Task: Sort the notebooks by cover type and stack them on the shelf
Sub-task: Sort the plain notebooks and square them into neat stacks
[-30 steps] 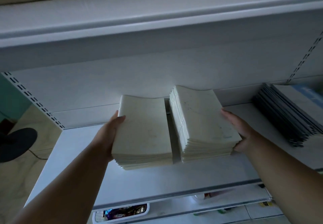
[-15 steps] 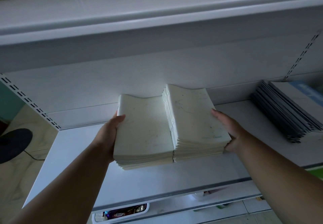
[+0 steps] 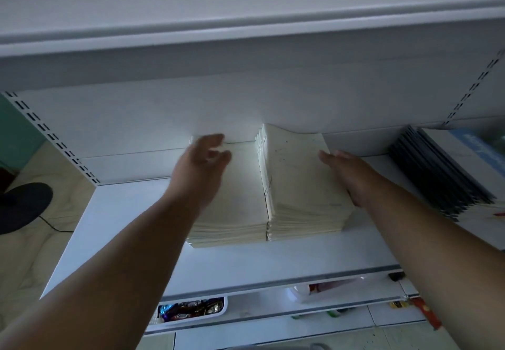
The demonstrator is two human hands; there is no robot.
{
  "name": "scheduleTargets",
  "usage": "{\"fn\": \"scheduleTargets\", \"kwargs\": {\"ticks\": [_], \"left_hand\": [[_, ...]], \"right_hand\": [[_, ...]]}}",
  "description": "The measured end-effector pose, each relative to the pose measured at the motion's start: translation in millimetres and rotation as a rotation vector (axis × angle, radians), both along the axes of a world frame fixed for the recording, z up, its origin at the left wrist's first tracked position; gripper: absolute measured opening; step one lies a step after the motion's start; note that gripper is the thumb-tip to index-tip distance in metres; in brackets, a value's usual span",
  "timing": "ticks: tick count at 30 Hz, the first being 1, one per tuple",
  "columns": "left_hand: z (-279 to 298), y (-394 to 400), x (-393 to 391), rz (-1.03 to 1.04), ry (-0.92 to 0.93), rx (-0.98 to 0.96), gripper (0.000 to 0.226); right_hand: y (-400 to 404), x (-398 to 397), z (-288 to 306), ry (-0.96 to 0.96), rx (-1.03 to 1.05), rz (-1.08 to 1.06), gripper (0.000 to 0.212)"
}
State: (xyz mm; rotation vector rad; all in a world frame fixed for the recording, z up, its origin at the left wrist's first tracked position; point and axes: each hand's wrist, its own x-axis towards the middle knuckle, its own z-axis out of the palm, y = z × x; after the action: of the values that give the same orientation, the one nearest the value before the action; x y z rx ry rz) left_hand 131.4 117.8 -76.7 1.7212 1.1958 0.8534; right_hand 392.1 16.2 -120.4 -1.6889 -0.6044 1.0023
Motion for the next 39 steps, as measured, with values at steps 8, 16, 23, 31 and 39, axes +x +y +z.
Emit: {"fn": "scheduleTargets", "kwargs": {"ticks": [8, 16, 23, 31, 39], "left_hand": [[-11.5, -11.0, 59.2, -0.075, 0.135, -0.343, 0.04], [0.7, -15.5, 73.1, 0.075, 0.329, -0.201, 0.015], [8.5, -3.7, 57.3, 0.087, 0.113, -0.342, 0.026], [39.5, 40.6, -20.5, 0.104, -0.044, -0.474, 0.039], [20.6, 47.0, -26.6, 0.098, 0.178, -0.278, 0.037]], "right_hand": [[6.1, 5.0, -4.7, -0.326, -0.059, 0.11, 0.052], [27.8, -18.9, 2.4, -0.884, -0.36, 0.345, 0.075], [20.9, -25.5, 10.7, -0.844, -0.319, 0.349, 0.054], [10.1, -60.9, 8.9, -0.912, -0.177, 0.418, 0.047], [10.3, -68.3, 3.2, -0.926, -0.207, 0.407, 0.057]]}}
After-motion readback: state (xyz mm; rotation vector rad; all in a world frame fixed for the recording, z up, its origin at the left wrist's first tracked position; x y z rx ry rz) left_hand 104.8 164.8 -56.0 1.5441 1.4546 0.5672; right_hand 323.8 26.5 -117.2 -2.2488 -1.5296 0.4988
